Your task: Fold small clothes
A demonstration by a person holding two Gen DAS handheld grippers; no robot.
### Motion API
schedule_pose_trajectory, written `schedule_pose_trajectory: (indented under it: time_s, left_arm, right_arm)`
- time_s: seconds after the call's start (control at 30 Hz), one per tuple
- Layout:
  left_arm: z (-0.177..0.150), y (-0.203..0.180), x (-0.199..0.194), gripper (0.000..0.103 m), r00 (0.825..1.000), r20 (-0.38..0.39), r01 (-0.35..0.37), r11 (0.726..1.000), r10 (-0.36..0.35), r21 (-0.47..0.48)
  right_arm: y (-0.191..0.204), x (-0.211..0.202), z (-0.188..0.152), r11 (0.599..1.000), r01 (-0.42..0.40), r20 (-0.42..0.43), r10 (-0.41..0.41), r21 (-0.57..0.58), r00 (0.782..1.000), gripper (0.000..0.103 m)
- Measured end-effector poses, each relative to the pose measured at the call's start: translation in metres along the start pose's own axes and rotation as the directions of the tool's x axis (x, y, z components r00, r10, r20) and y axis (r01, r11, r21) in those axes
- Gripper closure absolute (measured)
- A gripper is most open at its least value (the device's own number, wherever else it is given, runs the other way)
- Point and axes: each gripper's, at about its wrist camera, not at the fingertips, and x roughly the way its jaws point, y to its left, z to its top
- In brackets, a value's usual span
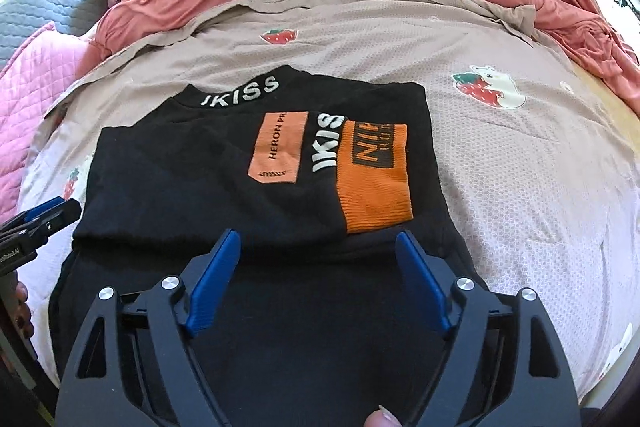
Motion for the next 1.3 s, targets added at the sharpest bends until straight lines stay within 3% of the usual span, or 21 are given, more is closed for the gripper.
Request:
schedule_pose_trajectory:
  time_s: [0.13,0.23,0.4,0.77,1.1,1.3]
  left_arm:
    - [0.003,0.003,-0.011,0.015,1.0,0.018,-0.014,1.0,0.014,-0.004]
    - [0.006,0.005,-0.022,0.009,0.999,0.044,-0.013,1.0,0.014,-0.013]
    - [0.006,0.008,-0.035,0.009,0.996,0.075,-0.036,0.999,0.038,-0.032]
    - [-0.003,0.011,-0.063,0.009,0.989,0.132,-0.06,0.994,0.072,-0.092]
    - [-0.023,0.007,-0.091,0.009,0.984,0.146,-0.083,0.99,0.099,-0.111]
    - [-0.039,0.003,-0.098,0.009,0.986,0.126,-0.093,0.989,0.107,-0.116]
  right_arm:
    - [0.005,-0.009,0.002,1.0,-0.003,0.021,0.003,-0.007,1.0,0.013]
    - [0.01,-0.019,0.003,1.0,-0.009,0.046,0.01,-0.02,0.999,0.013]
    - [0.013,-0.031,0.006,1.0,-0.011,0.075,0.013,-0.025,0.997,0.007]
    - [0.013,-0.056,0.011,0.999,-0.034,0.131,0.035,-0.013,0.991,0.006]
    - [0.005,-0.082,0.01,0.999,-0.052,0.175,0.05,0.005,0.983,0.005]
    - [0.005,-0.1,0.005,0.999,-0.01,0.217,0.018,-0.039,0.976,0.005]
